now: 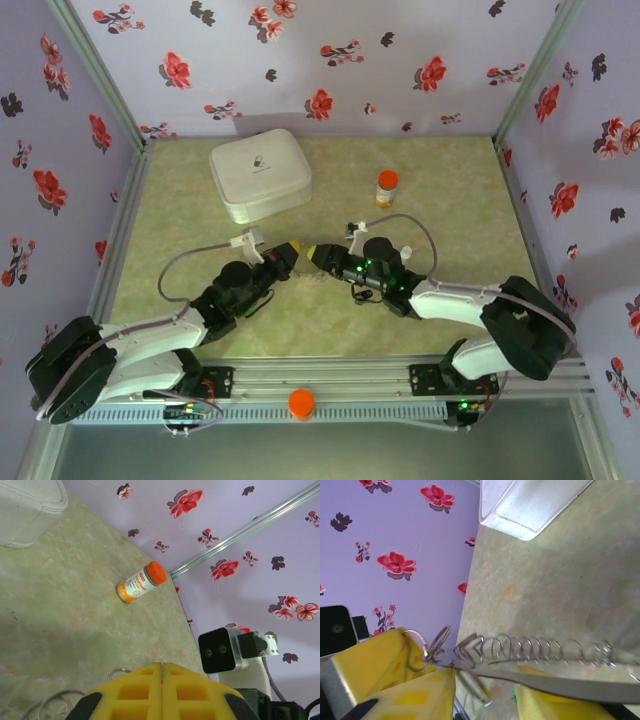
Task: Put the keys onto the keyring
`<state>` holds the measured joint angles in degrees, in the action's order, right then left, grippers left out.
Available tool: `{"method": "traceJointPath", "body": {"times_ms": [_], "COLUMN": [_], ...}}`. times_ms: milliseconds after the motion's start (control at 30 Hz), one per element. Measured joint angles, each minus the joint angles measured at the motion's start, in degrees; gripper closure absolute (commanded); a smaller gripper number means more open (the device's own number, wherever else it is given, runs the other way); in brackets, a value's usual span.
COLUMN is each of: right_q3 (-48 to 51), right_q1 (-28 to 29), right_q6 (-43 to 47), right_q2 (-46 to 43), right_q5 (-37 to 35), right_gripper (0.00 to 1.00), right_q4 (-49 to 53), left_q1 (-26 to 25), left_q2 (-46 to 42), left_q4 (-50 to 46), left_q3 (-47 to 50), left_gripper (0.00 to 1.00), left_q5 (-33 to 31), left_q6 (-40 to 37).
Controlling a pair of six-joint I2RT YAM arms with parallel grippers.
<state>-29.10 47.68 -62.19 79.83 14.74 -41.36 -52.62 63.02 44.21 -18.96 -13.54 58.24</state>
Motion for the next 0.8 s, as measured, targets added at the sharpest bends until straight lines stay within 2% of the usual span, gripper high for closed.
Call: {"method": "traceJointPath", "body": {"times_ms": [100, 333, 633, 800], "right_q3": [0.0, 0.0, -0.9, -2.3], "right_q1": [0.0, 0.0, -0.7, -1.5], "right_q6": [-0.2, -0.4, 1.5, 2.6], "right_q2": [0.3, -0.2, -3.0, -3.0], "right_q5": [-0.3, -1.1, -1.3, -1.3], "right_gripper": [0.75, 0.79, 1.00, 1.00], "right_q4": [-0.9, -1.1, 2.4, 4.1], "left_q1": [0.0, 0.0, 0.0, -0.1], "left_q2": [0.0, -0.3, -0.4, -0.4], "left_q4": [0.0, 0.0, 0.0, 0.0], "left_q3": [0.0, 0.0, 0.0, 0.0], "left_gripper": [1.00, 1.00, 1.00, 1.00], "left_q5": [0.0, 0.0, 0.0, 0.0], "left_q6": [0.2, 0.2, 0.2, 0.2]}}
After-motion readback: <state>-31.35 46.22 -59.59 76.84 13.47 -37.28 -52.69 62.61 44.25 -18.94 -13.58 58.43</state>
